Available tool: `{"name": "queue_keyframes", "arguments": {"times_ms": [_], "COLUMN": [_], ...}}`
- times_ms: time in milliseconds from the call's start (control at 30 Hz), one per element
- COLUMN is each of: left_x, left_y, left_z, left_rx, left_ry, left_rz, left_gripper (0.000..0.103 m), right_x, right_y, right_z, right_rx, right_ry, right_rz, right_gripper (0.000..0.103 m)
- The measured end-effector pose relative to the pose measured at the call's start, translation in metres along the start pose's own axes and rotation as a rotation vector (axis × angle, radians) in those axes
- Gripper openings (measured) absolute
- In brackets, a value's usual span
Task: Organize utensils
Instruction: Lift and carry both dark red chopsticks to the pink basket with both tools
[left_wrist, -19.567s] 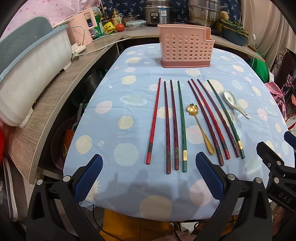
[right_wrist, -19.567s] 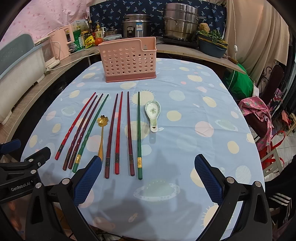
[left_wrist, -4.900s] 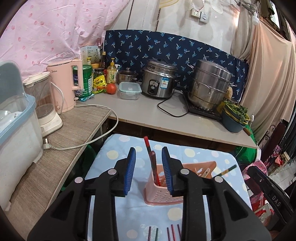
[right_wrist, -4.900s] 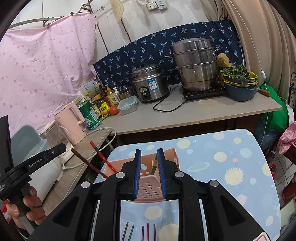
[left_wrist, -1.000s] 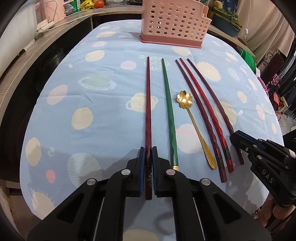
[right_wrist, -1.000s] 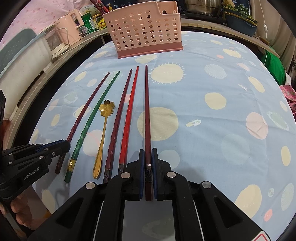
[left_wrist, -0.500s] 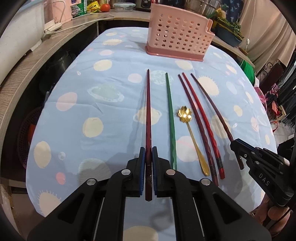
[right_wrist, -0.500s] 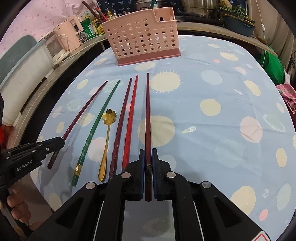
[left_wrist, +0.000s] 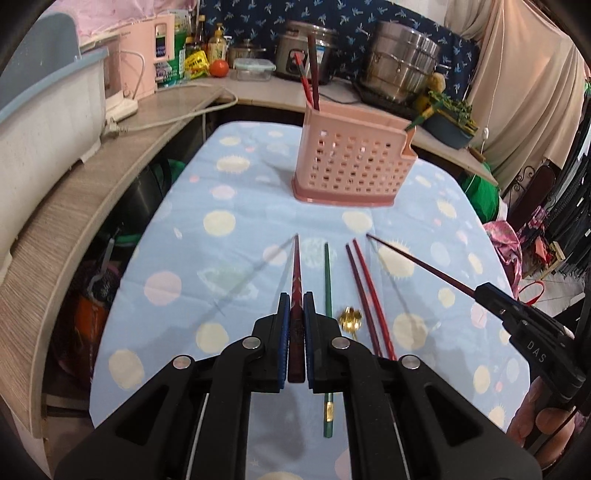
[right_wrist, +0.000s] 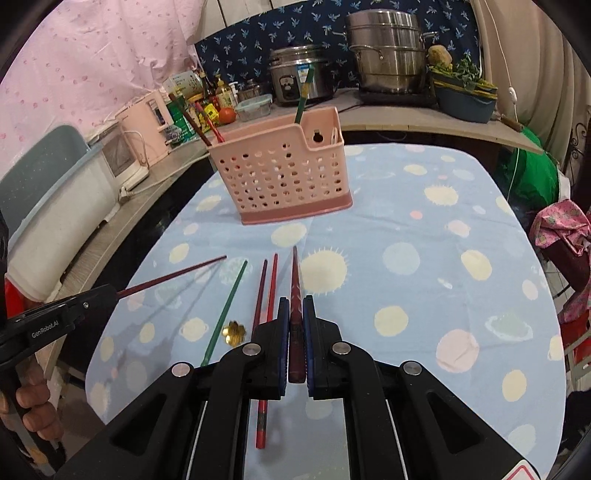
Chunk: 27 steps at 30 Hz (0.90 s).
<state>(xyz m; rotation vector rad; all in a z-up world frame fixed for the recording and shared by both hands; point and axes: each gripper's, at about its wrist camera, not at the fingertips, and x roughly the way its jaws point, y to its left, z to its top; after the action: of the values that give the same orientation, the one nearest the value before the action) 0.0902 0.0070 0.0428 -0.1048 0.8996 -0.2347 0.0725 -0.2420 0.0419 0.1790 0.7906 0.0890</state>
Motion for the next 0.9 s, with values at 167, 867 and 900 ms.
{"name": "queue_keyframes", "arguments": {"times_ms": [167,867,900], "left_x": [-0.010,-0.064,-0.067], "left_y": [0.000,-0.030,-0.032], "left_z": [0.028,0.150,0.158], "left_rx": [-0.001,0.034,0.034], "left_ry": [-0.064,-0.325,-0.342], "left_rz": [0.008,-0.062,-0.067], "left_gripper": [0.007,0.007,0.007], "right_x": [-0.010,-0.045,-0.046], "right_y": [0.002,-0.001,0.000], "right_z": [0.034,0.148,0.155], "right_rx": [-0.010,0.053,0.056], "right_ry": [-0.077,-0.298,-0.314], "right_rz": [0.007,0.105,0.104], "right_gripper": [0.007,0.007,0.007]}}
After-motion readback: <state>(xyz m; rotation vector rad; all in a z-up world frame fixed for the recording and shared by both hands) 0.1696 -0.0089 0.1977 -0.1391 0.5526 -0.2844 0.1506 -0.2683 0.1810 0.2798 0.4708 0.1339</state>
